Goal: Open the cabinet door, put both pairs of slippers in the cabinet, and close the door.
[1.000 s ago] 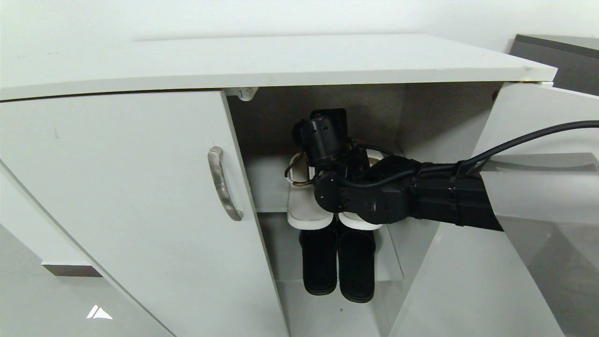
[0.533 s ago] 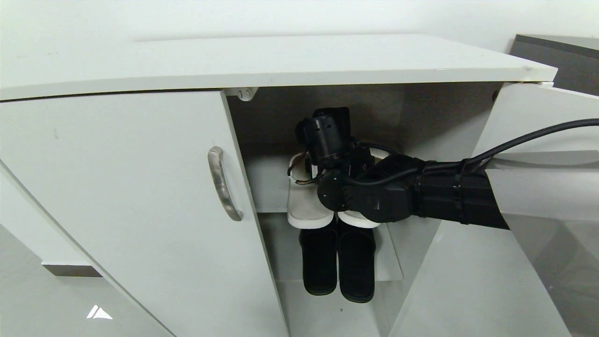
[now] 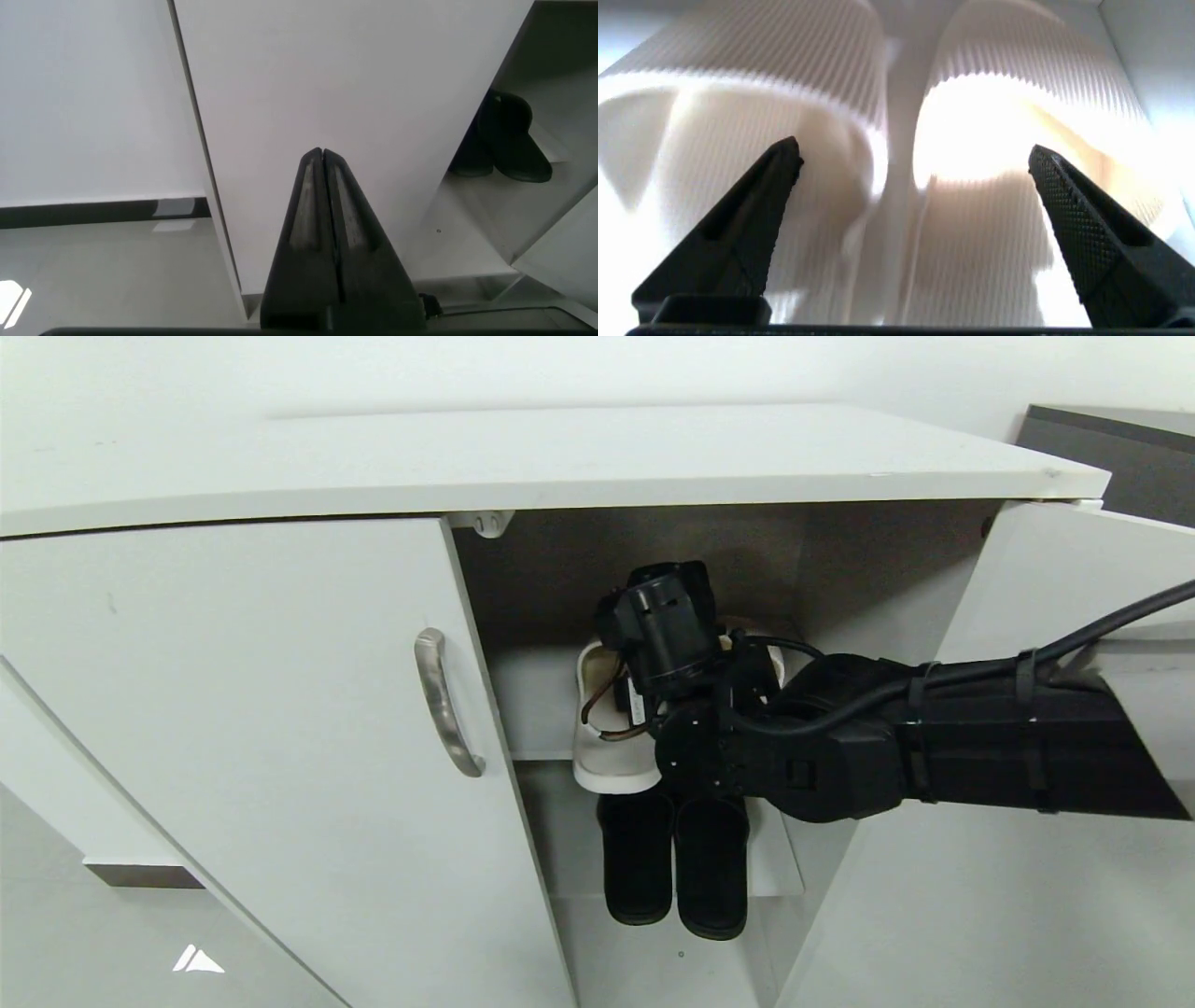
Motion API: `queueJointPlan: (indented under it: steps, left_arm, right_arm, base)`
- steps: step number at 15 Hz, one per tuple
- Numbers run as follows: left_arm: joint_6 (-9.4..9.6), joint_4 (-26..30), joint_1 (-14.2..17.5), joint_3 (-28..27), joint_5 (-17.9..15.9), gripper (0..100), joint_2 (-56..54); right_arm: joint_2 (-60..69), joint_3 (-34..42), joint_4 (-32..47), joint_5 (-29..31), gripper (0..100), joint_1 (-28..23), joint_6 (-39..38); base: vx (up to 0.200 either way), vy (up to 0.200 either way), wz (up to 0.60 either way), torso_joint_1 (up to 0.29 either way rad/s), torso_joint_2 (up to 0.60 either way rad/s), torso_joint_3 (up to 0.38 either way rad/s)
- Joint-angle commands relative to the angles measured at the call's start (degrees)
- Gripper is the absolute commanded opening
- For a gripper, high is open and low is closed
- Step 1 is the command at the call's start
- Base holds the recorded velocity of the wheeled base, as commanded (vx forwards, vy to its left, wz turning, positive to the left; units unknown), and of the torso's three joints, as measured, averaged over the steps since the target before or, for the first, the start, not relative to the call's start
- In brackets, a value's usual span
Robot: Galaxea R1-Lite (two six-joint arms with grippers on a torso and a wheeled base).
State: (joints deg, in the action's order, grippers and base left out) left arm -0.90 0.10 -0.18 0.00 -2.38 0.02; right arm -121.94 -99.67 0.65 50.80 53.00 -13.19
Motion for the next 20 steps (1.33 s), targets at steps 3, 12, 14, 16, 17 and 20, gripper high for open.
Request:
queueJointPlan:
  steps: [3, 12, 14, 16, 17, 20]
  left_arm:
    - [-0.06, 0.0, 0.0, 0.0, 0.0, 0, 0.1]
    - [0.11, 0.0, 0.0, 0.0, -0.1, 0, 0.1]
    - [0.11, 0.0, 0.0, 0.0, -0.1, 0, 0.1]
    - [0.02, 0.0, 0.0, 0.0, -0.1, 0, 0.0]
    - [0.02, 0.0, 0.0, 0.0, -0.1, 0, 0.1]
    - [0.02, 0.0, 0.0, 0.0, -0.1, 0, 0.1]
  right_arm:
    - [5.1, 4.2, -0.1, -1.7, 100, 3.3, -2.0]
    - [25.1, 28.2, -6.1, -15.4, 0, 7.7, -3.8]
    - [30.9, 33.7, -6.2, -22.6, 0, 9.5, -3.7]
    - [35.5, 39.4, -6.8, -25.4, 0, 10.5, -3.7]
    - [37.2, 41.8, -7.8, -26.9, 0, 10.5, -3.7]
    - [40.2, 51.2, -17.6, -32.6, 0, 8.1, -2.0]
  base:
    - [0.000, 0.000, 0.00, 0.000, 0.00, 0.000]
    - [-0.178, 0.000, 0.00, 0.003, 0.00, 0.003]
    - [-0.200, 0.000, 0.00, 0.005, 0.00, 0.000]
    - [-0.200, 0.000, 0.00, 0.002, 0.00, 0.005]
    - [-0.200, 0.000, 0.00, 0.002, 0.01, 0.002]
    - [-0.200, 0.000, 0.00, -0.002, 0.01, 0.002]
